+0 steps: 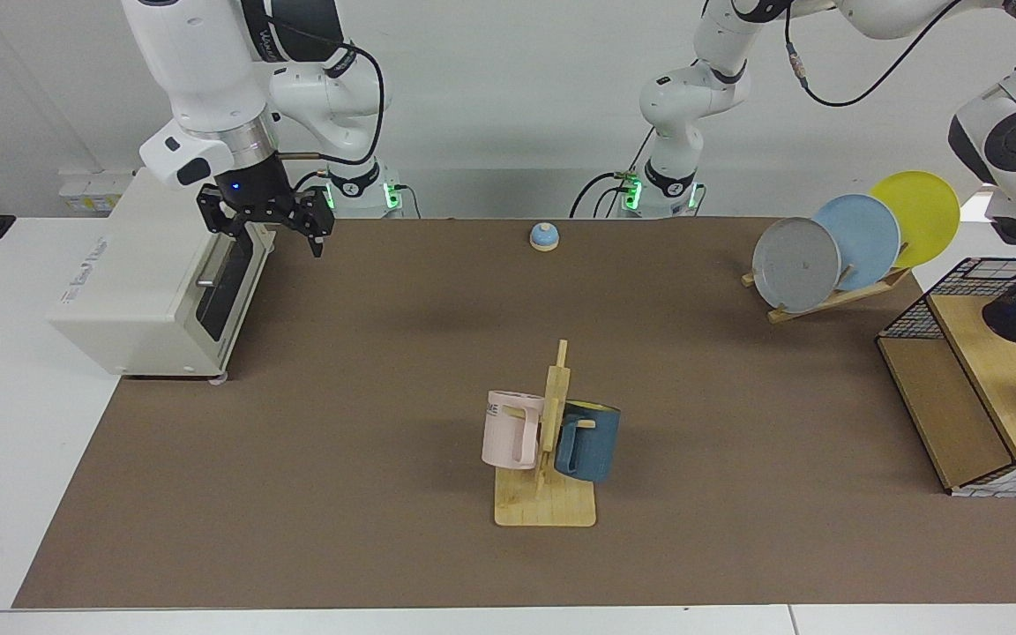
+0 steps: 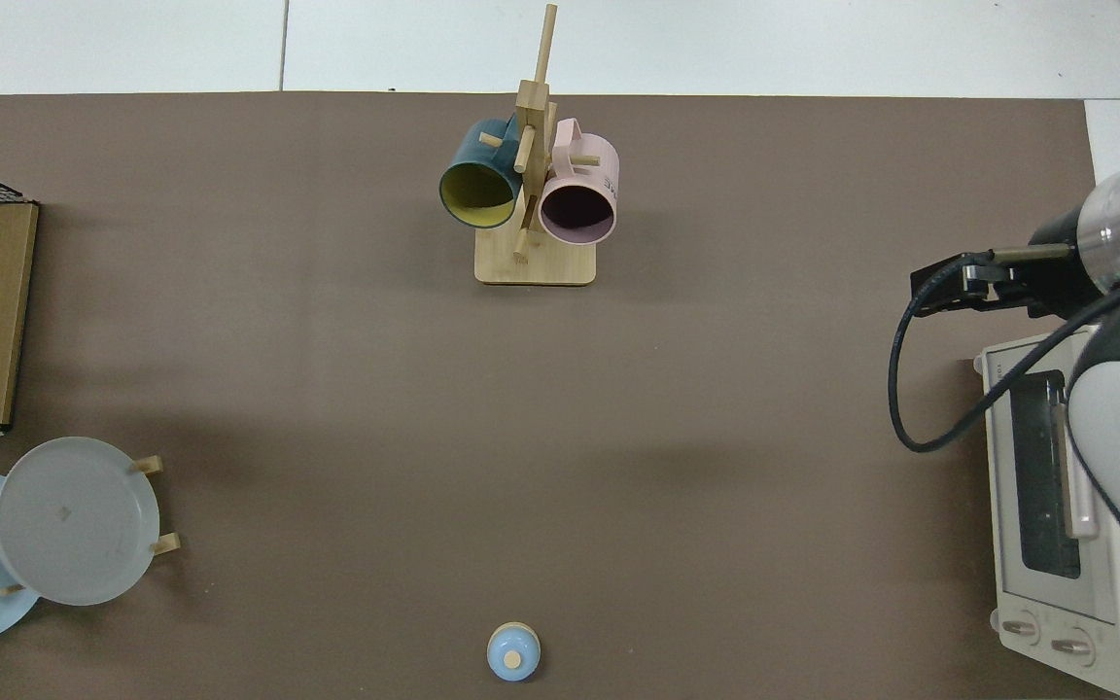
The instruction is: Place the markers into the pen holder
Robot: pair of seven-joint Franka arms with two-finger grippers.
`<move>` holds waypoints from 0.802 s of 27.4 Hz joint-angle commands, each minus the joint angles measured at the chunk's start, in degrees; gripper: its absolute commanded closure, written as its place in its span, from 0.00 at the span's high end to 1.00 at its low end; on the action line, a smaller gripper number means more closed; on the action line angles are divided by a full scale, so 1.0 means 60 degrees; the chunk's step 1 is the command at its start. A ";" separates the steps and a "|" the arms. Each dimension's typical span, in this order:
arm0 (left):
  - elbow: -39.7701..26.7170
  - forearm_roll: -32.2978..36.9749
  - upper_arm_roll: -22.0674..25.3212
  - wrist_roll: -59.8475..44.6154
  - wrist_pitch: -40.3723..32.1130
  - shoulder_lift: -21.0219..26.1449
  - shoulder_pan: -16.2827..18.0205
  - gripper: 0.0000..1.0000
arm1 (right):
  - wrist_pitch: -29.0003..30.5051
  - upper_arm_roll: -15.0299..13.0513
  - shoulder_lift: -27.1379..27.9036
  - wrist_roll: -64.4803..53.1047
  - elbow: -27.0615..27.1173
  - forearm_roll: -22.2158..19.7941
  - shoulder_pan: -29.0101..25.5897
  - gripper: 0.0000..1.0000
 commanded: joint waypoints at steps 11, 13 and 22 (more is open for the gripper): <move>0.0691 -0.3231 -0.0642 -0.4348 -0.2220 -0.0376 -0.0803 1.00 | 0.0001 0.0032 -0.0085 -0.0153 -0.0124 0.0004 -0.0062 1.00; 0.0662 -0.4341 -0.0613 -0.5168 -0.2294 -0.0566 -0.0979 1.00 | 0.0001 0.0032 -0.0085 -0.0168 -0.0124 0.0004 -0.0062 1.00; 0.0603 -0.6938 -0.0627 -0.9035 -0.3436 -0.1167 -0.2151 1.00 | 0.0001 0.0032 -0.0085 -0.0168 -0.0124 -0.0011 -0.0062 1.00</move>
